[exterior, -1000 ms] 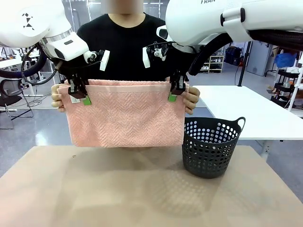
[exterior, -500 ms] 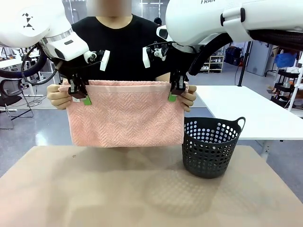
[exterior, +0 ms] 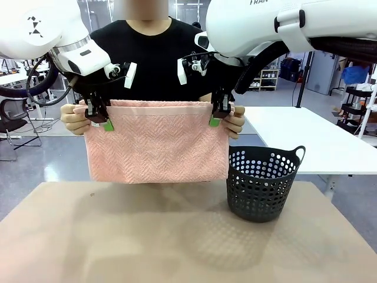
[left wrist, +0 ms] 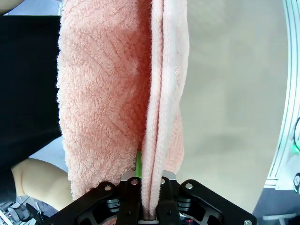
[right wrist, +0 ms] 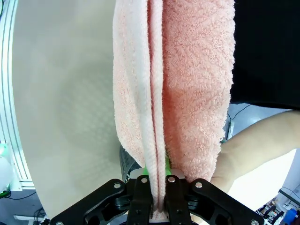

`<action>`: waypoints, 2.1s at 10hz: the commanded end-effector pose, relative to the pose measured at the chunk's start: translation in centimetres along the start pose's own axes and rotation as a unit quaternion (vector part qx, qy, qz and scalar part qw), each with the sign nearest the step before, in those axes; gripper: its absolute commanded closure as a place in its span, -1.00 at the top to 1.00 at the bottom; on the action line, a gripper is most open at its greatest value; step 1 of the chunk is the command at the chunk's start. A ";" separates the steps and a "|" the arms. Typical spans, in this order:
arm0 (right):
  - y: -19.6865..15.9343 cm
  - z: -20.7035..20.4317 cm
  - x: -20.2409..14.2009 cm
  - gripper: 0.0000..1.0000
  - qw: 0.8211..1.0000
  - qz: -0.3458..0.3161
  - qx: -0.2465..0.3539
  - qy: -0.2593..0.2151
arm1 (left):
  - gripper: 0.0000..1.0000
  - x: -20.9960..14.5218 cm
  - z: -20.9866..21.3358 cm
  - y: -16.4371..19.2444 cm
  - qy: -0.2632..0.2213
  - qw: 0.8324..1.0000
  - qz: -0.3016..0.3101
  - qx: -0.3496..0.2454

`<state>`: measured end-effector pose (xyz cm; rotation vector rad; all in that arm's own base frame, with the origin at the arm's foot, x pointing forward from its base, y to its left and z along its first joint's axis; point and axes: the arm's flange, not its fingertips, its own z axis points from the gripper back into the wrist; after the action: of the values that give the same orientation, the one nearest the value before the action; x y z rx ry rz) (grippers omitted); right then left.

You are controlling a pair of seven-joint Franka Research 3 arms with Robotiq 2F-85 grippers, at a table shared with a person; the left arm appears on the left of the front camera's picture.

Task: Fold the towel.
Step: Release the end of the 100 cm Hotel Towel you were holding.

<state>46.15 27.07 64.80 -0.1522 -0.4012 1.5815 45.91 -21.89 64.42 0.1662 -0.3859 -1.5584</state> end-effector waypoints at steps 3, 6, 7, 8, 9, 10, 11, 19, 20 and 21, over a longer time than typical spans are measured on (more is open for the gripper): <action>-0.1 1.0 -0.3 0.46 1.000 -0.006 -0.010 -0.006 | 0.30 0.1 1.3 0.2 -0.005 1.000 0.006 0.017; -1.0 5.4 -1.5 0.52 0.998 -0.020 -0.045 -0.046 | 0.93 -0.8 4.9 0.5 -0.022 0.998 0.027 0.052; -0.9 7.4 -1.8 1.00 0.996 -0.028 -0.068 -0.054 | 1.00 -1.3 6.7 0.1 -0.019 0.997 0.064 0.051; -0.2 9.4 -2.2 1.00 0.994 -0.035 -0.085 -0.058 | 1.00 -2.0 8.9 -0.7 -0.032 0.992 0.104 0.061; 0.4 10.7 -3.4 1.00 0.992 -0.068 -0.075 -0.072 | 1.00 -3.1 10.0 -1.3 -0.039 0.987 0.153 0.041; 1.3 11.8 -5.0 1.00 0.986 -0.117 -0.063 -0.100 | 1.00 -4.4 10.9 -2.2 -0.051 0.978 0.198 0.031; 2.2 12.8 -7.0 1.00 0.973 -0.188 -0.076 -0.113 | 1.00 -5.9 11.9 -3.5 -0.042 0.968 0.248 0.003; 6.1 13.5 -13.5 1.00 0.906 -0.414 -0.051 -0.072 | 1.00 -14.5 16.6 -8.0 -0.064 0.906 0.419 0.017; 6.1 15.0 -13.7 1.00 0.905 -0.414 -0.065 -0.074 | 1.00 -14.5 16.6 -8.0 -0.064 0.906 0.419 0.017; 6.1 15.0 -13.7 1.00 0.905 -0.414 -0.065 -0.074 | 1.00 -14.5 16.6 -8.0 -0.064 0.906 0.419 0.017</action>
<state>36.32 11.40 74.30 0.0490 -0.5878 0.7303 33.28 -5.67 74.92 -0.0845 -0.5028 -0.7077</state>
